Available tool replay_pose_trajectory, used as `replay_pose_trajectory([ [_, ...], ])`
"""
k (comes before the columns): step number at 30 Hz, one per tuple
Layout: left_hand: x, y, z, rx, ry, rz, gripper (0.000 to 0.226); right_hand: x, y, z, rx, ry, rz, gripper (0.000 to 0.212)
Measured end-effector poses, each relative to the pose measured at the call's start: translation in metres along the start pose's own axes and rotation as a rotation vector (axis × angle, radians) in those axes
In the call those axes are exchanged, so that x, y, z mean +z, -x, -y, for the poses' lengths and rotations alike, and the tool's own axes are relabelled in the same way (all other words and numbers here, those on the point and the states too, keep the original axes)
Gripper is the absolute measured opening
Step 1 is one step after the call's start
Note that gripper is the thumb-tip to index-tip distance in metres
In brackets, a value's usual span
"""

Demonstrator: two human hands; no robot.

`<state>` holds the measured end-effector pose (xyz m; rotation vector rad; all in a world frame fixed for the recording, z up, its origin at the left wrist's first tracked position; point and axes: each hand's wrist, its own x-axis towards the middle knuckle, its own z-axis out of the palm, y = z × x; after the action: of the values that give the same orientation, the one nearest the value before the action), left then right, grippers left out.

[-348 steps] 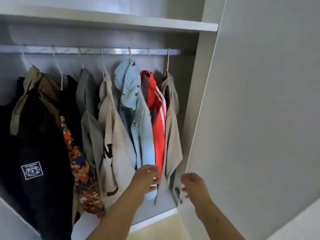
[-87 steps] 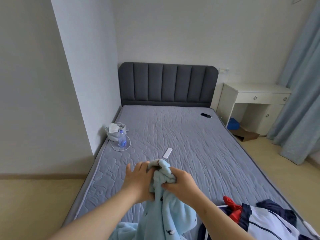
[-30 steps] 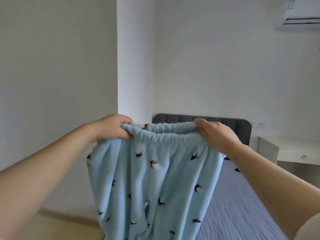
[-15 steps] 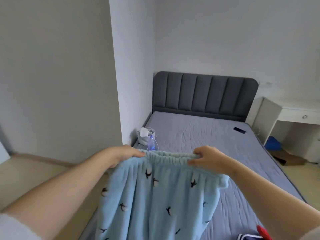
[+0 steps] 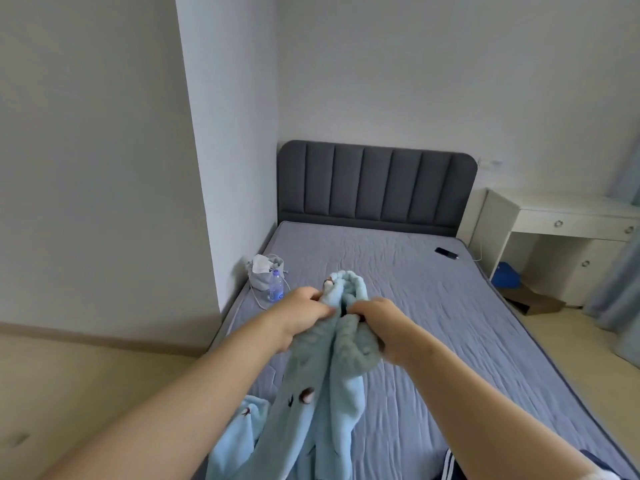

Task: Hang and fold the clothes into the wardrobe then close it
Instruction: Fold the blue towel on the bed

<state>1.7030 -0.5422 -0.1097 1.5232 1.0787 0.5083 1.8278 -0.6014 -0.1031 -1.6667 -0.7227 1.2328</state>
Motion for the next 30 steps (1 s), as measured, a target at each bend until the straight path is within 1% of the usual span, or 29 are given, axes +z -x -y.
replay_pose_trajectory([
  [2, -0.003, 0.003, -0.005, -0.044, 0.140, 0.086, 0.010, -0.002, 0.002, -0.002, -0.004, -0.091, 0.009, 0.021],
  [5, -0.003, 0.007, -0.005, -0.025, 0.164, 0.181, 0.018, -0.001, 0.006, -0.005, 0.019, -0.219, 0.048, 0.015],
  [6, -0.003, 0.008, -0.003, -0.006, 0.135, 0.204, 0.030, -0.002, 0.007, -0.006, 0.027, -0.272, 0.092, 0.017],
  [8, -0.004, 0.008, 0.001, 0.045, -0.022, 0.217, 0.065, -0.004, 0.009, -0.004, 0.030, -0.351, 0.144, 0.024],
  [9, -0.005, 0.007, 0.003, 0.076, -0.132, 0.193, 0.076, -0.006, 0.009, -0.003, 0.019, -0.360, 0.167, 0.025],
  [10, -0.008, 0.005, 0.004, 0.109, -0.219, 0.142, 0.079, -0.006, 0.008, -0.001, -0.008, -0.338, 0.197, 0.023],
  [11, -0.011, 0.002, 0.005, 0.137, -0.266, 0.075, 0.073, -0.004, 0.007, 0.001, -0.040, -0.278, 0.215, 0.020],
  [12, -0.014, 0.000, 0.005, 0.156, -0.279, 0.007, 0.064, -0.001, 0.007, 0.001, -0.095, -0.140, 0.200, 0.020],
  [13, -0.018, -0.002, 0.005, 0.174, -0.281, -0.049, 0.055, 0.000, 0.005, 0.000, -0.187, 0.077, 0.138, 0.025],
  [15, -0.025, -0.004, 0.006, 0.244, -0.335, -0.109, 0.047, -0.001, -0.003, -0.002, -0.461, 0.591, -0.064, 0.038],
  [16, -0.028, -0.004, 0.005, 0.292, -0.379, -0.115, 0.045, -0.001, -0.006, -0.003, -0.591, 0.798, -0.115, 0.042],
  [17, -0.031, -0.004, 0.003, 0.341, -0.401, -0.114, 0.043, -0.002, -0.007, -0.004, -0.676, 0.938, -0.124, 0.044],
  [19, -0.039, 0.000, -0.003, 0.419, -0.392, -0.112, 0.040, -0.004, -0.010, -0.004, -0.709, 1.079, -0.103, 0.045],
  [22, -0.054, 0.005, -0.013, 0.478, -0.298, -0.143, 0.039, -0.006, -0.013, -0.005, -0.677, 1.168, -0.176, 0.046],
  [24, -0.062, 0.009, -0.016, 0.482, -0.132, -0.121, 0.038, -0.007, -0.016, -0.006, -0.621, 1.147, -0.248, 0.053],
  [25, -0.064, 0.010, -0.017, 0.472, -0.054, -0.097, 0.038, -0.007, -0.017, -0.006, -0.584, 1.088, -0.259, 0.053],
  [26, -0.066, 0.012, -0.017, 0.458, 0.008, -0.076, 0.038, -0.006, -0.016, -0.005, -0.542, 0.987, -0.234, 0.051],
  [28, -0.068, 0.014, -0.015, 0.434, 0.116, -0.046, 0.035, -0.006, -0.014, -0.002, -0.453, 0.626, -0.073, 0.047],
  [30, -0.071, 0.015, -0.012, 0.406, 0.243, -0.021, 0.033, -0.009, -0.013, -0.004, -0.353, 0.224, 0.143, 0.057],
])
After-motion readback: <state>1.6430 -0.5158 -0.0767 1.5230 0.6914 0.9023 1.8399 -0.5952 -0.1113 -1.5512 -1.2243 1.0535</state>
